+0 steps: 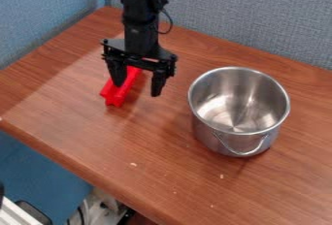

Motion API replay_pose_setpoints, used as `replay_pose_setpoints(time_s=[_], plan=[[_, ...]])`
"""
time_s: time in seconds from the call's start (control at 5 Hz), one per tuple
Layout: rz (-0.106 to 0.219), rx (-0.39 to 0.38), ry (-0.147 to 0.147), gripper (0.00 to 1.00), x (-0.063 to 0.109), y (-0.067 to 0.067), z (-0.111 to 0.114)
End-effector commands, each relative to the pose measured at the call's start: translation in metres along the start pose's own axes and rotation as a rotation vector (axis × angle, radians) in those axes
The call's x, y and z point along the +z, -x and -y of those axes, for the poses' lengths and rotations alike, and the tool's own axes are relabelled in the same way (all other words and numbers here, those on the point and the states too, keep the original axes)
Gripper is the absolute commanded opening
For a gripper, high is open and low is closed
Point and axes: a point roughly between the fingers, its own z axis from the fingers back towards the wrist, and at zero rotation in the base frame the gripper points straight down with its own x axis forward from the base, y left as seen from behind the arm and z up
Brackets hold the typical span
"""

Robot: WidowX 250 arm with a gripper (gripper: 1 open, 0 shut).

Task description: Put the red object in the metal pot

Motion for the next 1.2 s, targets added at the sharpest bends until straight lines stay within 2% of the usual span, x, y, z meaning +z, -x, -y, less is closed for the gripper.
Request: replay_pose_setpoints(time_s=[0.0,0.2,0.4,0.8,1.0], plan=[[0.085,0.064,-0.012,1.0,0.03,-0.012,-0.006],[0.101,0.049,-0.01,1.0,0.036,-0.017,-0.008],[0.099,0.033,-0.004,1.0,0.035,-0.023,-0.013],[0.106,0.017,-0.035,1.0,0.023,-0.015,-0.014],[0.105,0.011,-0.035,1.0,0.022,-0.011,-0.012]])
